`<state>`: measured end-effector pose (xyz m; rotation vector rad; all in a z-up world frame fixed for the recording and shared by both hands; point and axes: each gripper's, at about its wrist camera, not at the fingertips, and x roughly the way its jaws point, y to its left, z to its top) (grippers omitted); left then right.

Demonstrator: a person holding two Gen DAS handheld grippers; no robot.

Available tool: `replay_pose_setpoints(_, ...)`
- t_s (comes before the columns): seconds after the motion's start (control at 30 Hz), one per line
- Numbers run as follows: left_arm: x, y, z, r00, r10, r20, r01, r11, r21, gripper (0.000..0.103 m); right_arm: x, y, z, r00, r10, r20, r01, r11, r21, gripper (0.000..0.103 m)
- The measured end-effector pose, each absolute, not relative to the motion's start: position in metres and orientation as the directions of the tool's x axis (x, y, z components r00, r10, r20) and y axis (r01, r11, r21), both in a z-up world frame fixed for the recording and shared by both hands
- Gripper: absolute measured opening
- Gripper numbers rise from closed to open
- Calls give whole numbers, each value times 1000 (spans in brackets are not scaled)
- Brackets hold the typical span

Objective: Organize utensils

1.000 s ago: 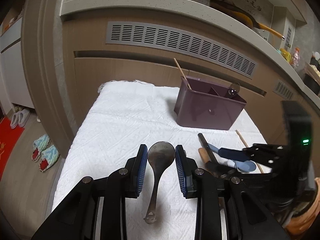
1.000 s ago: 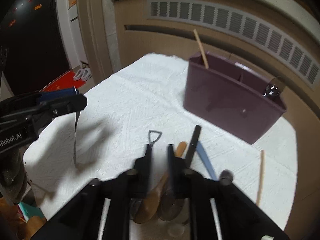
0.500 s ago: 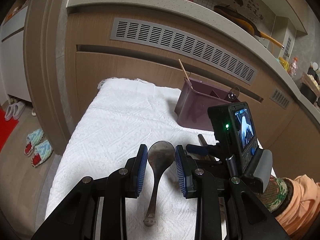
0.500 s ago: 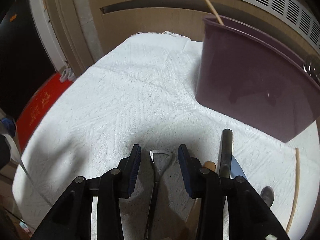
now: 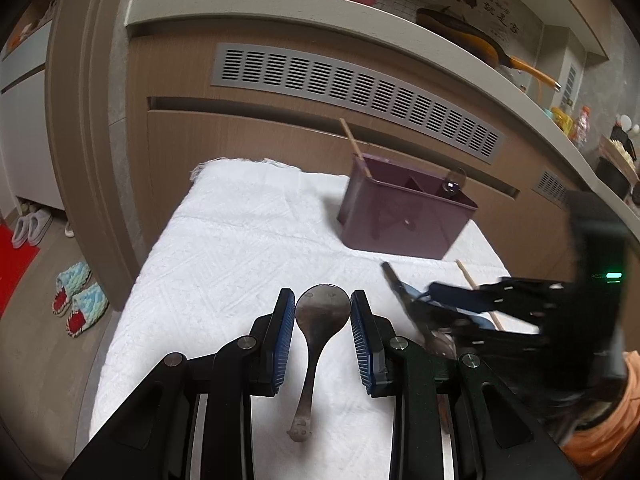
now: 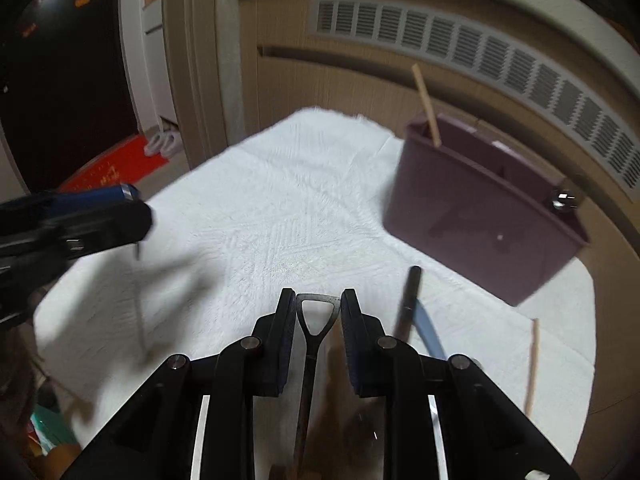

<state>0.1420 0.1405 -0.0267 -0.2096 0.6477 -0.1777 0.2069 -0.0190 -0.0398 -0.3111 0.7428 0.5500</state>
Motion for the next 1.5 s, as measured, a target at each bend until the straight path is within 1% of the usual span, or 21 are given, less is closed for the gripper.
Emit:
replay_pose_setpoints(0.03,140,134,-26,781,-235,-579,109,964,-244,29,200,-27,-35,617,365,-698,-570,818,-76,20)
replay_pose_setpoints(0.07,138,130,-25,779,-238,-579,115,964,-241,29,194,-35,-30,628,368,-686,-565,821,-77,2)
replay_pose_setpoints(0.1,137,126,-24,777,-242,-581,122,964,-238,29,186,-46,-24,635,373,-676,-560,825,-72,0)
replay_pose_setpoints(0.23,130,109,-20,776,-248,-579,143,965,-222,29,166,-71,-13,656,385,-649,-552,831,-65,0)
replay_pose_setpoints(0.33,132,106,-22,769,-224,-599,112,969,-219,29,161,-83,-17,646,381,-661,-556,828,-66,0)
replay_pose_setpoints(0.37,132,107,-23,766,-219,-604,99,969,-225,29,161,-84,-21,624,385,-680,-568,821,-56,1)
replay_pose_setpoints(0.43,130,108,-22,767,-213,-605,86,969,-233,29,157,-84,-32,561,410,-719,-613,790,-27,6)
replay_pose_setpoints(0.47,130,109,-22,768,-214,-604,85,968,-235,29,153,-82,-39,523,424,-740,-643,766,-16,13)
replay_pose_setpoints(0.5,129,109,-22,767,-214,-604,84,968,-236,29,149,-81,-45,499,431,-752,-663,748,-11,25)
replay_pose_setpoints(0.57,127,109,-22,767,-218,-603,89,967,-238,29,136,-78,-58,466,441,-767,-698,716,-12,34)
replay_pose_setpoints(0.67,126,110,-22,767,-228,-599,95,965,-246,29,128,-79,-73,427,445,-787,-709,705,13,35)
replay_pose_setpoints(0.83,124,112,-23,767,-242,-594,100,960,-261,29,125,-86,-92,394,425,-815,-673,737,59,36)
replay_pose_setpoints(0.87,123,112,-23,767,-243,-594,101,960,-261,29,123,-86,-95,394,423,-816,-672,738,59,39)
replay_pose_setpoints(0.9,123,112,-23,767,-243,-594,101,960,-262,29,121,-86,-97,397,423,-814,-672,738,56,47)
replay_pose_setpoints(0.97,123,112,-23,767,-244,-593,102,959,-263,29,119,-86,-100,421,412,-808,-668,743,31,49)
replay_pose_setpoints(1.17,123,113,-23,767,-244,-594,98,958,-268,29,125,-82,-108,432,388,-814,-667,745,2,49)
replay_pose_setpoints(1.27,123,113,-23,765,-246,-595,99,958,-269,29,121,-78,-107,443,377,-813,-679,734,-29,38)
replay_pose_setpoints(1.33,123,113,-22,765,-245,-595,98,958,-269,29,122,-78,-106,446,373,-814,-677,735,-35,34)
replay_pose_setpoints(1.37,123,114,-22,765,-245,-595,98,958,-268,29,123,-78,-105,448,370,-814,-676,736,-38,31)
replay_pose_setpoints(1.43,123,113,-21,764,-245,-597,100,959,-265,29,123,-80,-101,469,365,-805,-667,743,-52,30)
replay_pose_setpoints(1.5,122,112,-19,765,-246,-595,105,959,-262,29,120,-85,-87,514,370,-774,-656,751,-77,30)
